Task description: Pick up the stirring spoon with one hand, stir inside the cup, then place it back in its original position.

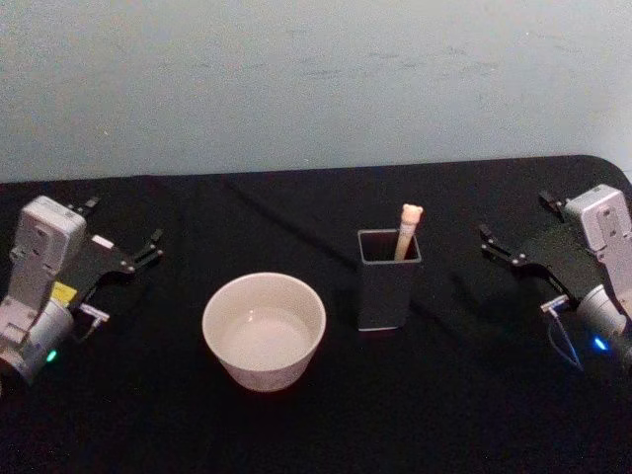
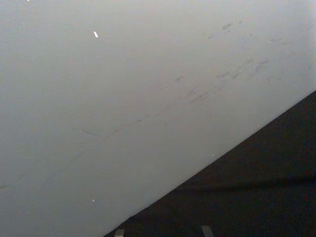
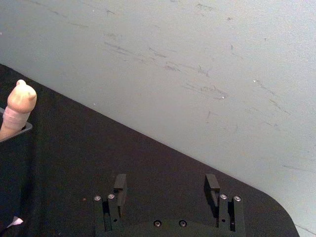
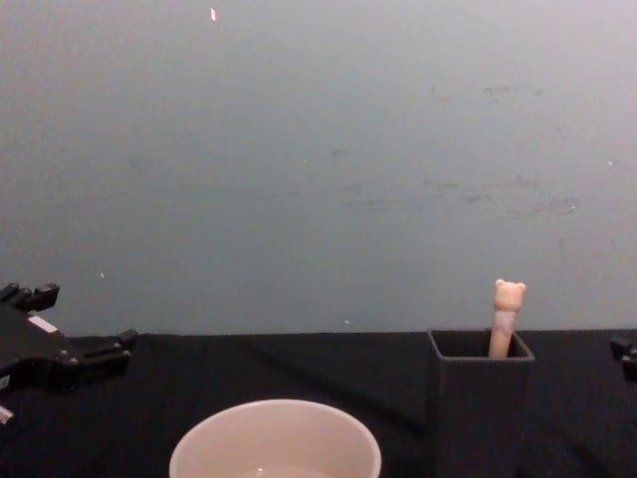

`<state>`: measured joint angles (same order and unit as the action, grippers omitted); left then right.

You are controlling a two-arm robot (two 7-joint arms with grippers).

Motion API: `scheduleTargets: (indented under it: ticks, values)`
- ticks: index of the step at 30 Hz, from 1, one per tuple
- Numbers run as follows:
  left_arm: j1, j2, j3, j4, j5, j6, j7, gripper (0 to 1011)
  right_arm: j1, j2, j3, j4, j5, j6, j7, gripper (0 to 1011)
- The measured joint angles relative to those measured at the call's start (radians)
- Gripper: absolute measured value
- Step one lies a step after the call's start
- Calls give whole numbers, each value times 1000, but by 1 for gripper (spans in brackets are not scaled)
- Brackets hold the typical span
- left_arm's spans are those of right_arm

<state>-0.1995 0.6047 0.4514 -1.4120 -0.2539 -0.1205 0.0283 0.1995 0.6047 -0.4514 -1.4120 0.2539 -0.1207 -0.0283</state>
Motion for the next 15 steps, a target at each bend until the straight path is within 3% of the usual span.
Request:
scheduleTargets:
  ticks: [15]
  values:
    - [0, 0, 0, 0, 0, 0, 0, 1001, 0, 0, 0, 0, 0, 0, 0, 1002]
